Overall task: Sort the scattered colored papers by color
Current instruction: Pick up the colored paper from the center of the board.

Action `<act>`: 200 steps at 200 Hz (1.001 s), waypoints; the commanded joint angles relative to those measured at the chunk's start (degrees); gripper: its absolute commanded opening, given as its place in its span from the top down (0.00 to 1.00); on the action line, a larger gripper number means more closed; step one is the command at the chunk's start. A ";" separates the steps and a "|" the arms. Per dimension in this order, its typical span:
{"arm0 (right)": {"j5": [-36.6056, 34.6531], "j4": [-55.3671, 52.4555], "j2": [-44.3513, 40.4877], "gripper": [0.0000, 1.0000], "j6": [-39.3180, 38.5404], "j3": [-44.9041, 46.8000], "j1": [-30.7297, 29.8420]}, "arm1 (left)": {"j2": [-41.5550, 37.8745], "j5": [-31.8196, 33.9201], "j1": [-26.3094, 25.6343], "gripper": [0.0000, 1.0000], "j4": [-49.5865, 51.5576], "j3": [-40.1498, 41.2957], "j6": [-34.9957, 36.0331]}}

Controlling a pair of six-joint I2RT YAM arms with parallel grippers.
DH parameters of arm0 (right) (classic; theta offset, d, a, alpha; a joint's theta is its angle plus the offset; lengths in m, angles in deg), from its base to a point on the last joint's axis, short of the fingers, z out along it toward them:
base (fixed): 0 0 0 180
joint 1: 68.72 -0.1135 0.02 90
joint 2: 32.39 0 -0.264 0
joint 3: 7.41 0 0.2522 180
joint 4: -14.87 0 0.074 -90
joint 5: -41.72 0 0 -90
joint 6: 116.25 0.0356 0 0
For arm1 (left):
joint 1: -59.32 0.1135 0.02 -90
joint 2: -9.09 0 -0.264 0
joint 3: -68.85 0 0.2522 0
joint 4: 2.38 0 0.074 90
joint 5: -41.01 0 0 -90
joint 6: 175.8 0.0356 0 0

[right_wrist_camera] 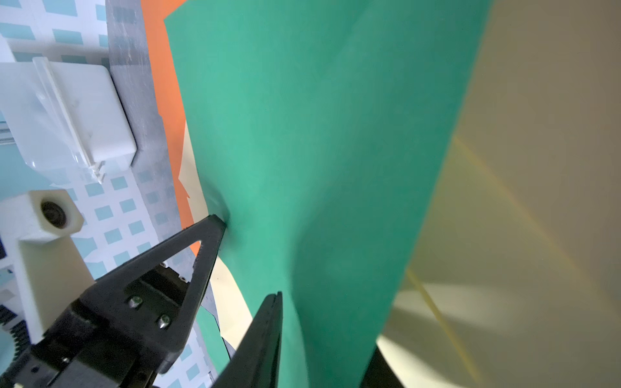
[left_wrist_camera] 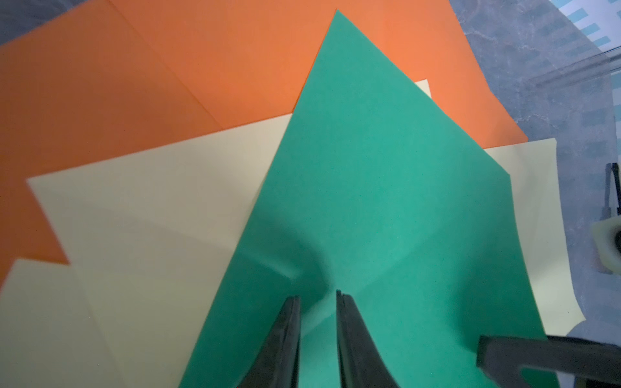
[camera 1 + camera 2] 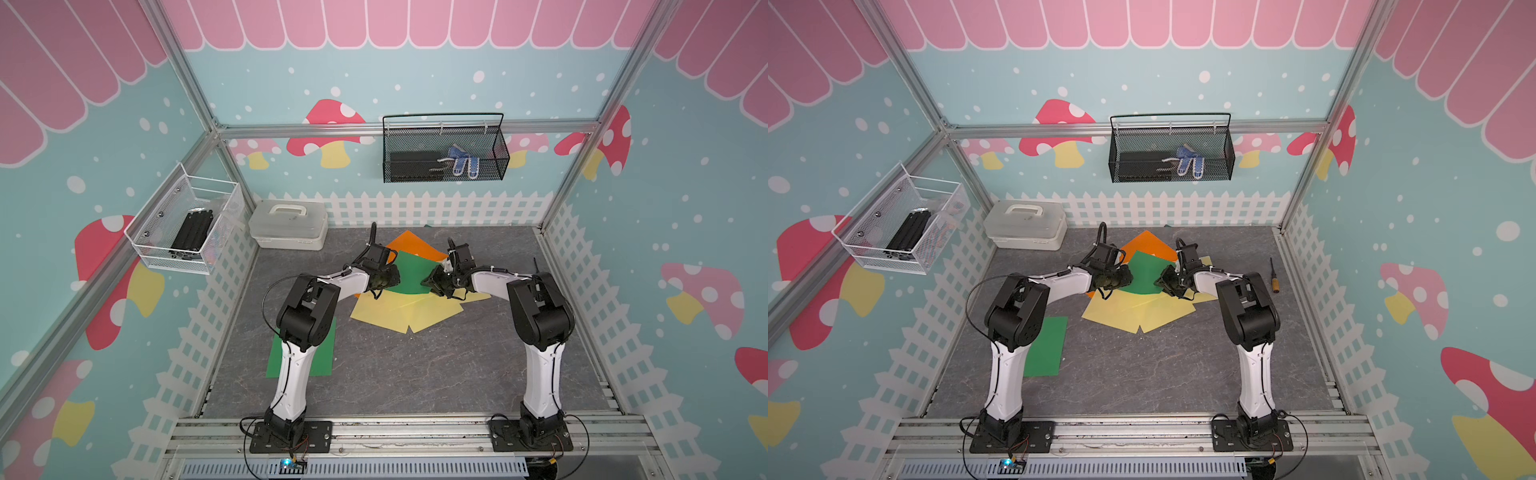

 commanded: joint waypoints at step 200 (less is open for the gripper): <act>6.32 -17.35 -1.49 1.00 -20.27 -10.81 -0.40 | -22.51 -1.18 2.85 0.48 1.92 3.28 8.04</act>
